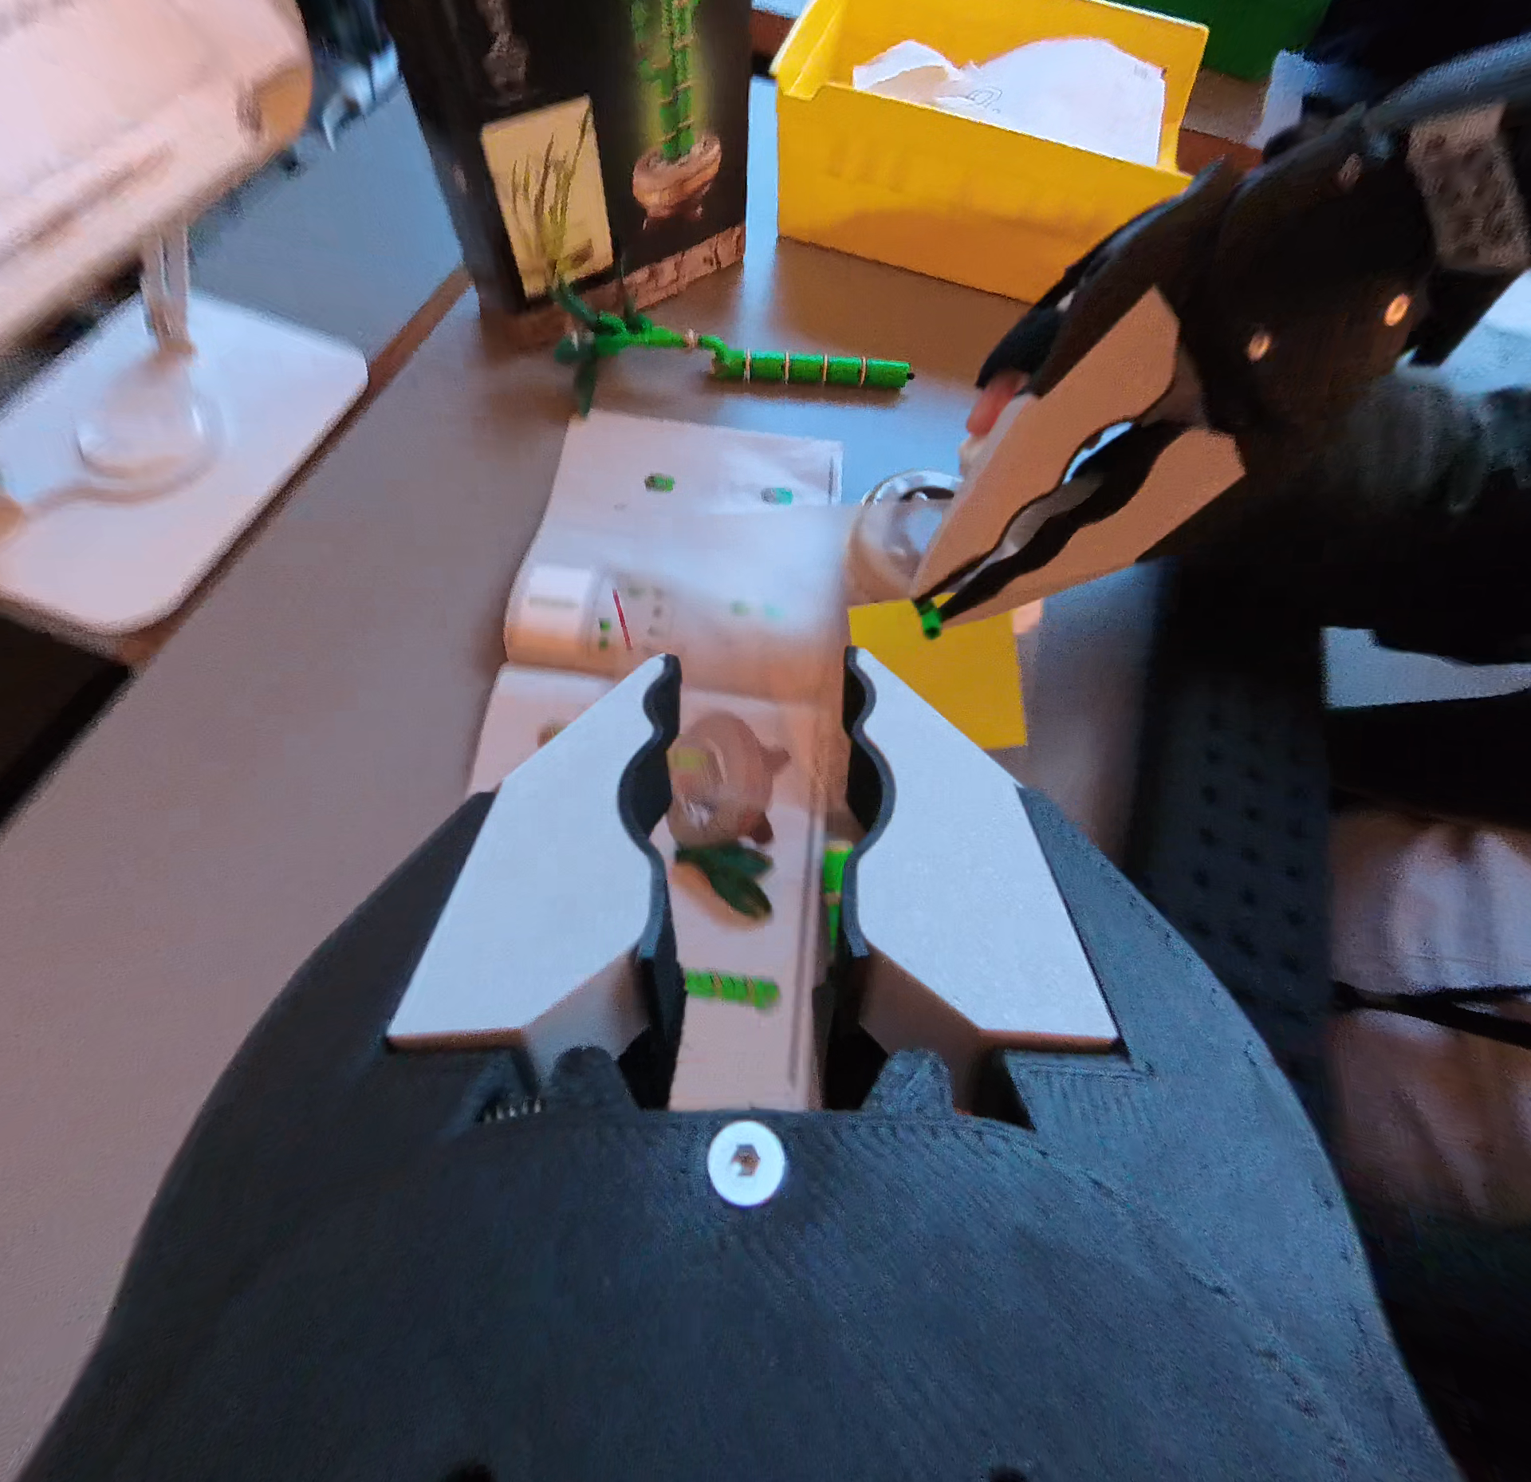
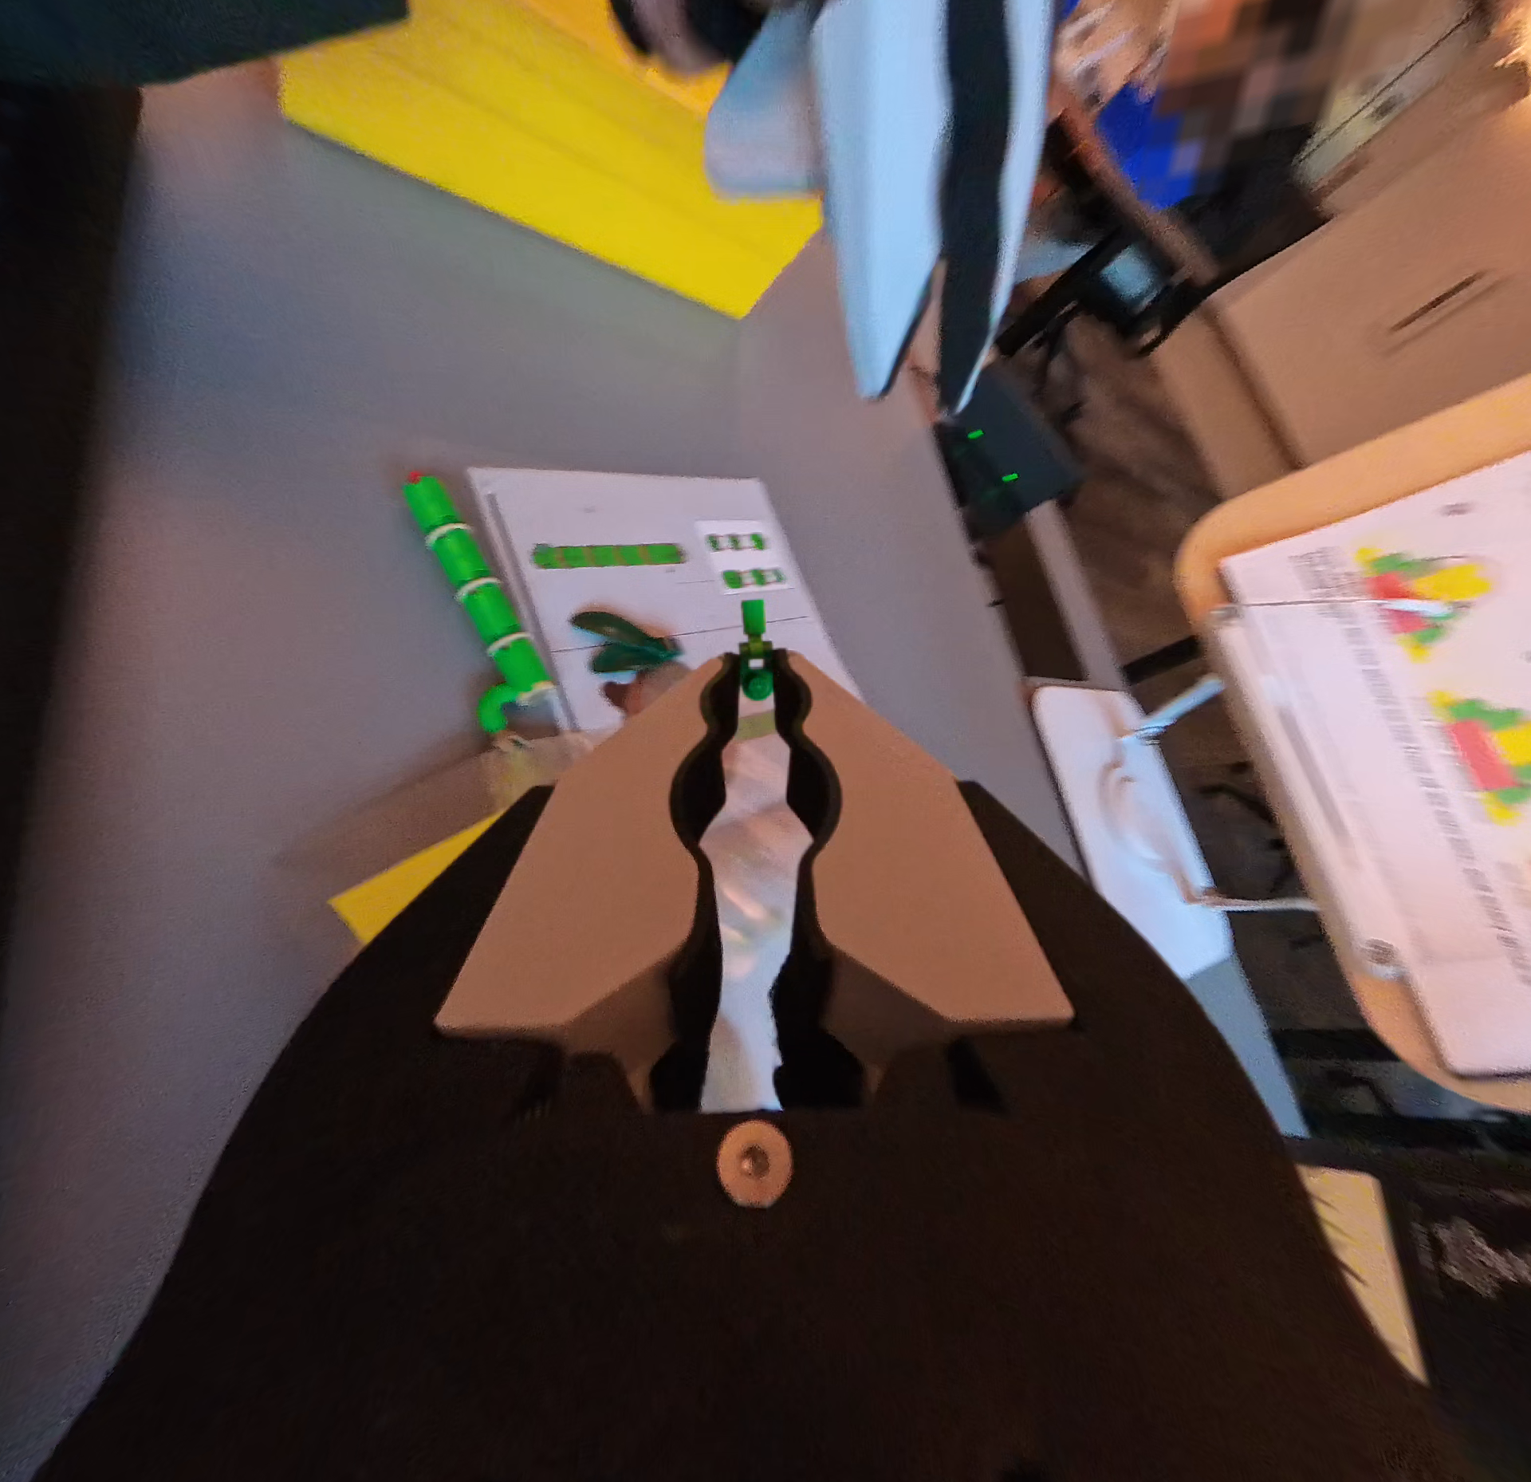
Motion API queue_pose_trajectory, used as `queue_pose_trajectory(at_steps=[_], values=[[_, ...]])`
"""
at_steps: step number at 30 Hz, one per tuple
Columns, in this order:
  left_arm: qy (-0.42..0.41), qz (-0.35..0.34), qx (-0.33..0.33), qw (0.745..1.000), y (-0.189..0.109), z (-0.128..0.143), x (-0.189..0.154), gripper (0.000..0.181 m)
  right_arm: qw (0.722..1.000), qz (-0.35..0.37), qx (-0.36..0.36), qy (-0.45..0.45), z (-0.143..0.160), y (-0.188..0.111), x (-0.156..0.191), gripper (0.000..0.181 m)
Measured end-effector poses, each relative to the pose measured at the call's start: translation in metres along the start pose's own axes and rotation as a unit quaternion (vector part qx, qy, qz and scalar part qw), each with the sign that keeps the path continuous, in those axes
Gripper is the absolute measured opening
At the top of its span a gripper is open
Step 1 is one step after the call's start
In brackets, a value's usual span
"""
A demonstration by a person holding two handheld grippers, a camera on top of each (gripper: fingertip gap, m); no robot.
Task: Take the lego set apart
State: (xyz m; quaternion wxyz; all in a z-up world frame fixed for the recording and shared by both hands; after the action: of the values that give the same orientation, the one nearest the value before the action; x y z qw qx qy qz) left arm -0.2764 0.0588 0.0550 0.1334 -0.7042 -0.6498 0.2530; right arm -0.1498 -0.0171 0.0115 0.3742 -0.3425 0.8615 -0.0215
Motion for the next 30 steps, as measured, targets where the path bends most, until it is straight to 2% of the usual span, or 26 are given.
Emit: queue_pose_trajectory(at_steps=[3, 5, 9, 14, 21, 24, 28, 30], values=[[0.082, 0.003, -0.028, 0.996, 0.034, -0.005, -0.006, 0.026, 0.999, 0.037, -0.023, -0.019, 0.009, -0.007, -0.006, 0.006], [0.087, 0.028, -0.044, 0.995, 0.045, -0.005, -0.008, 0.026, 0.996, 0.076, -0.019, -0.044, 0.012, -0.007, -0.009, 0.007], [0.017, 0.114, -0.06, 0.992, 0.05, 0.003, -0.005, 0.032, 0.99, 0.112, -0.036, -0.074, 0.008, -0.009, -0.01, 0.007], [-0.042, 0.208, -0.09, 0.973, 0.055, 0.002, -0.01, 0.032, 0.985, 0.14, -0.028, -0.099, 0.009, -0.009, -0.012, 0.007], [-0.091, 0.232, -0.083, 0.965, 0.068, 0.006, -0.007, 0.022, 0.983, 0.142, -0.025, -0.111, 0.01, -0.006, -0.008, 0.007], [-0.104, 0.245, -0.083, 0.96, 0.07, 0.008, -0.005, 0.021, 0.982, 0.141, -0.023, -0.121, 0.01, -0.005, -0.006, 0.007], [-0.109, 0.253, -0.085, 0.958, 0.071, 0.008, -0.004, 0.008, 0.98, 0.14, -0.025, -0.139, 0.01, -0.003, -0.002, 0.007], [-0.113, 0.261, -0.086, 0.955, 0.069, 0.008, -0.005, 0.008, 0.98, 0.142, -0.028, -0.136, 0.01, -0.003, -0.002, 0.007]])
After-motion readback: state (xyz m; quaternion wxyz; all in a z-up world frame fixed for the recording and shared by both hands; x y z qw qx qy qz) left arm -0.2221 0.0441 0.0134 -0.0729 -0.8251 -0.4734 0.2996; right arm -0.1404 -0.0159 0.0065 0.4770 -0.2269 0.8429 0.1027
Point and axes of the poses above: each gripper's, where its closed fingertips meet, y out along the fingers, z out of its underside, x = y × z across the jaws, the point moved 6 cm from there along -y, back along the fingers, and after that the axes turned 12 degrees about z, right-handed, at the moved point
